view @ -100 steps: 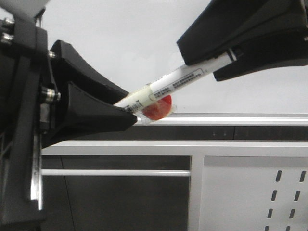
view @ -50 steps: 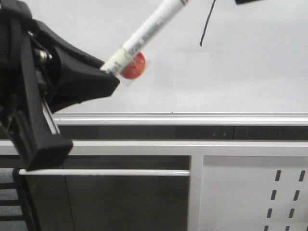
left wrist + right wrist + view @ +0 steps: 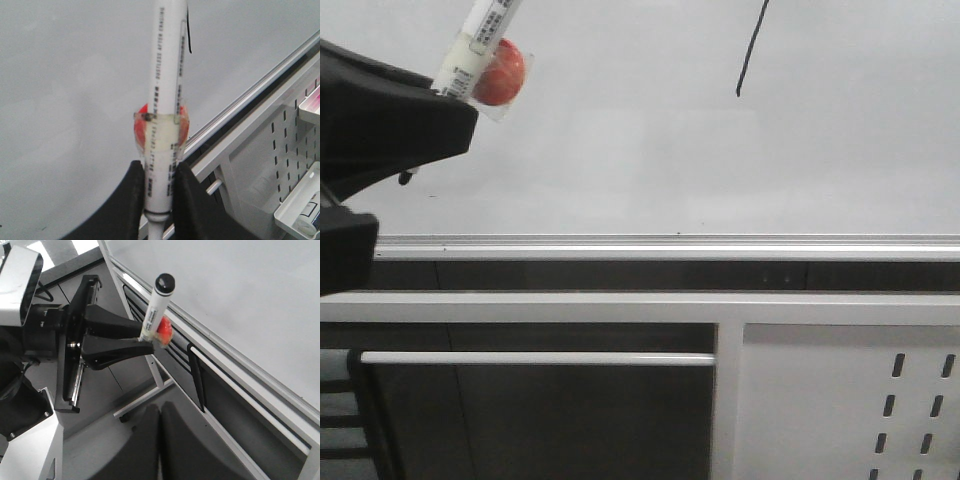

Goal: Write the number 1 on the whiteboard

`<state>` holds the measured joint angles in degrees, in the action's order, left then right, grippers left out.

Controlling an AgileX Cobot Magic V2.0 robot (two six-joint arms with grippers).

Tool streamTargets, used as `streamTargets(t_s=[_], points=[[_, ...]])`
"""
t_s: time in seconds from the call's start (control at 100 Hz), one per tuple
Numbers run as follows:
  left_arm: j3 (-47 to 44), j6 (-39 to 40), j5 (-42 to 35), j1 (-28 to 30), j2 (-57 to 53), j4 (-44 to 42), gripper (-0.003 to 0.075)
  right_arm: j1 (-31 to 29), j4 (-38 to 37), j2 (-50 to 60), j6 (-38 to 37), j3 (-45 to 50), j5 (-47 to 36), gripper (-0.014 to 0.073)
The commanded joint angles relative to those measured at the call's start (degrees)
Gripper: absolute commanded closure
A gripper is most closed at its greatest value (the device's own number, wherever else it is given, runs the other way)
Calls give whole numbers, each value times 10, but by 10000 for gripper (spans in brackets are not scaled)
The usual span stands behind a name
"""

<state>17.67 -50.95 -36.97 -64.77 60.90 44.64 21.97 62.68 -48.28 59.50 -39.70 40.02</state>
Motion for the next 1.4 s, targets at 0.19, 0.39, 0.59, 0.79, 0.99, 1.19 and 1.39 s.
streamTargets(t_s=[0.19, 0.39, 0.59, 0.79, 0.99, 1.19, 1.39], points=[[-29, 37, -218, -88, 1, 91, 739, -1, -3, 53, 7, -19, -37, 652], [-32, 81, -273, -100, 39, 96, 739, -1, -17, 120, 7, 13, -83, 653], [-32, 160, -372, -100, 111, 98, 739, -1, -17, 201, 7, 72, -122, 653], [-32, 229, -412, -100, 166, 97, 739, -1, -38, 264, 7, 108, -156, 653], [-32, 230, -412, -100, 182, 97, 739, -1, -38, 315, 7, 141, -155, 653], [-32, 230, -412, -89, 182, 101, 739, -1, -30, 336, 7, 168, -154, 653], [-26, 230, -412, -59, 182, 81, 739, -1, -28, 336, 7, 169, -138, 653]])
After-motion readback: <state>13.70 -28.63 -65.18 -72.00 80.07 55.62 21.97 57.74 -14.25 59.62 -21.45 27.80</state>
